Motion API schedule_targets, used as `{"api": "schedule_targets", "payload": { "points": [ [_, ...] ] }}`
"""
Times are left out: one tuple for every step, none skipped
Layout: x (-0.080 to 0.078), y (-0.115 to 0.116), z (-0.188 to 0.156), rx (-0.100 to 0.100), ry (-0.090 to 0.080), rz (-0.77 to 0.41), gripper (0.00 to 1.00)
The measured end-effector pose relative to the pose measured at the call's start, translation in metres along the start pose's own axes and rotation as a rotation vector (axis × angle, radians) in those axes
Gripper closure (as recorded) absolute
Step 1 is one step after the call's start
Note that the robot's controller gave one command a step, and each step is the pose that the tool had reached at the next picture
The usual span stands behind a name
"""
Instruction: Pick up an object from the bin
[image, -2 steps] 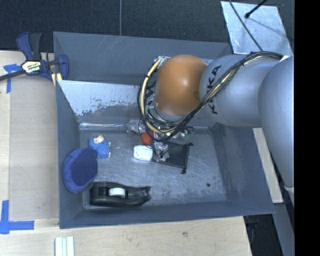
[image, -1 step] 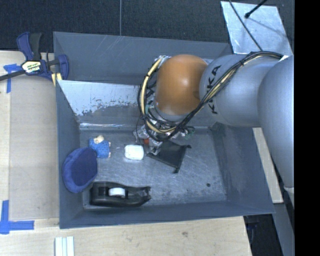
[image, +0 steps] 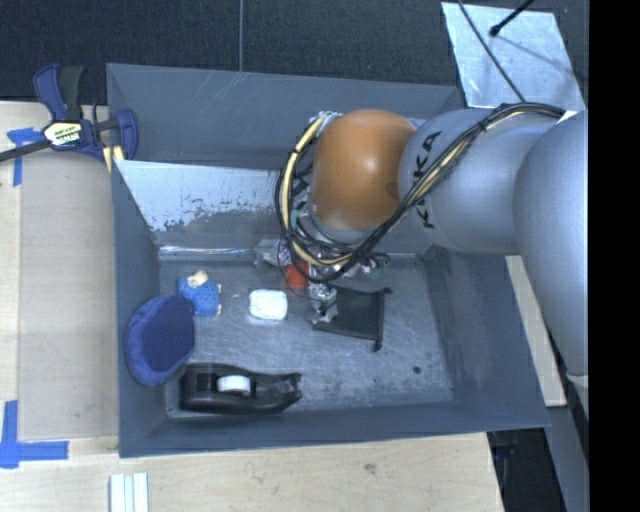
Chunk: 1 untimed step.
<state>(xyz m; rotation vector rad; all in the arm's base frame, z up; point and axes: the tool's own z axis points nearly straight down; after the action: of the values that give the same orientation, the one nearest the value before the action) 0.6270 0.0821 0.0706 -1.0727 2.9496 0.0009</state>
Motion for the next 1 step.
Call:
{"api": "schedule_targets", "payload": {
  "points": [
    [-0.0059, 0.0481, 0.0003, -0.002, 0.001, 0.230, 0.00]
  ]
}}
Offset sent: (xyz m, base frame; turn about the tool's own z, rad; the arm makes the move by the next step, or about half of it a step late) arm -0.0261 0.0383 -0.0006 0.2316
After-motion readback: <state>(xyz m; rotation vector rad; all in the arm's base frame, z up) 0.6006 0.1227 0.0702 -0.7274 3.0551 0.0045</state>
